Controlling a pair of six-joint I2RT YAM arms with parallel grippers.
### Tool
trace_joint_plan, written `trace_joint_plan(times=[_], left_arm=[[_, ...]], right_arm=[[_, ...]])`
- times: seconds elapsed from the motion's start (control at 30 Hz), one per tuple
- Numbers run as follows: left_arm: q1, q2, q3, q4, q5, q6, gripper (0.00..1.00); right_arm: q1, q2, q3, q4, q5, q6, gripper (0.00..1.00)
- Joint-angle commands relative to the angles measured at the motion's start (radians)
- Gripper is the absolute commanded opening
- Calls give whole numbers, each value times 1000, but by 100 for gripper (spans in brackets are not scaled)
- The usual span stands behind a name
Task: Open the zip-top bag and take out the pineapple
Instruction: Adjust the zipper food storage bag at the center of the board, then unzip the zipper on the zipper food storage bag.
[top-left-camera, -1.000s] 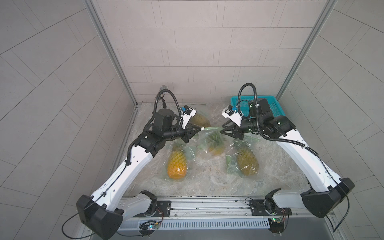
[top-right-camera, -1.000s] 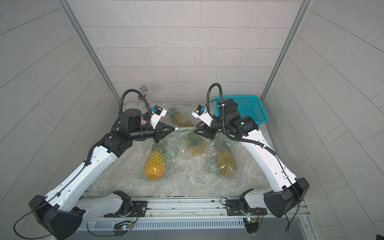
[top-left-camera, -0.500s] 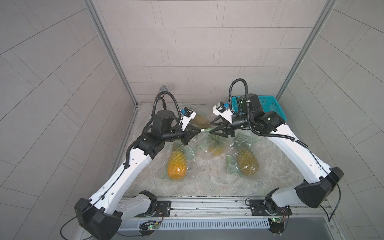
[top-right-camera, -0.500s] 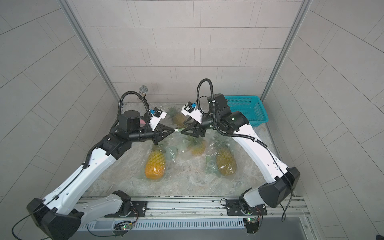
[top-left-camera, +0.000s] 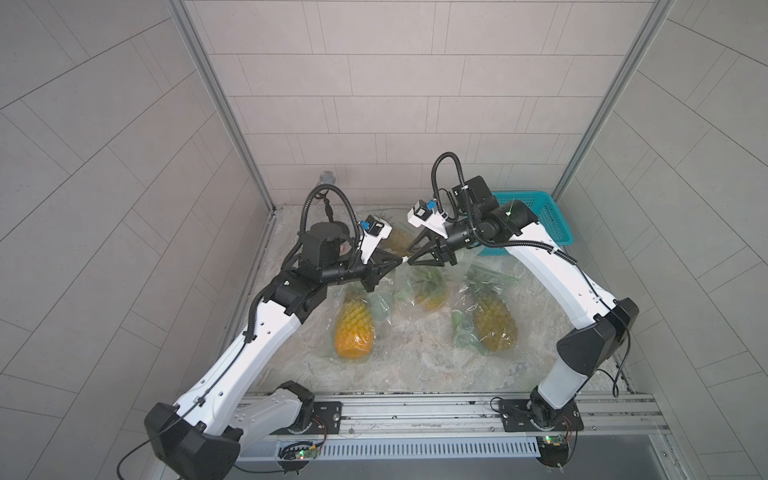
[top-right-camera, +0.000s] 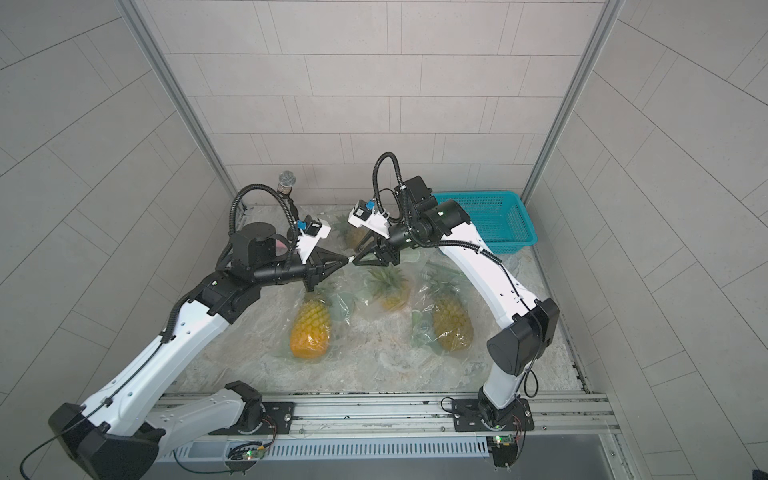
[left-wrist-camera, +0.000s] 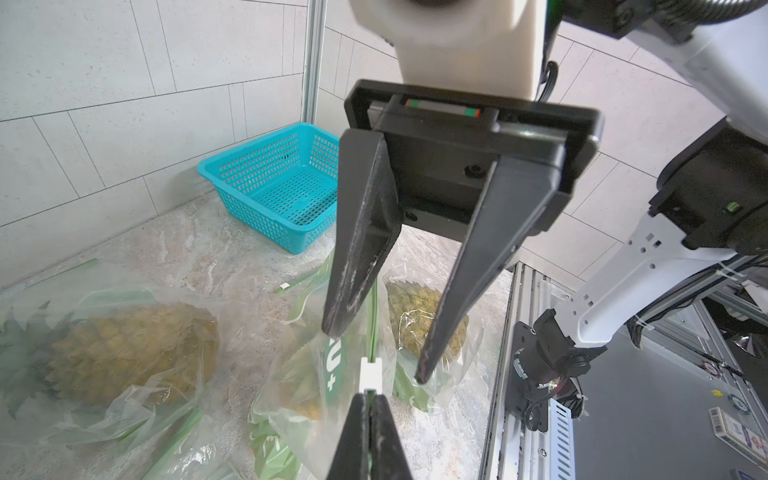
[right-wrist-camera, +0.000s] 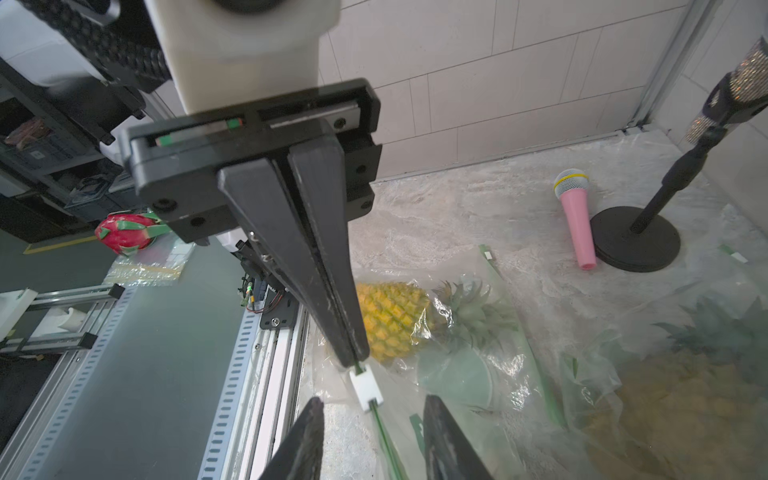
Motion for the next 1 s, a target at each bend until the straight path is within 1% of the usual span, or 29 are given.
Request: trace_joint_plan(times=[0.0,0.3,0.43,0.53,0.63,0.77,0.83,0.9,0.97], left_arm=[[3,-19,-8,45,3,27,0],[3,-23,-9,47,7,27,0],[3,-24,-10,47,6,29,0],[3,-27,-11,47,4,29,0],[3,-29,-13,47,-3,29,0],[3,-30,-15,43,-11,30,0],[3,-35,-17,41,-15,32,0],[3,-36,-17,38,-21,34,0],[3,-42,-19,32,-36,37,0]], right_arm=[[11,7,32,-81,-42,-58,39],[33,42,68,-97,-36,-57,40],[40,60,81,-97,-14,-51,40],[40,66,84,-95,-7,-46,37],[40,66,83,-97,6,-46,31],[40,68,84,-100,18,-45,15],[39,68,83,-98,23,-43,9],[40,65,84,-89,37,-31,5],[39,60,84,-82,54,-25,3]])
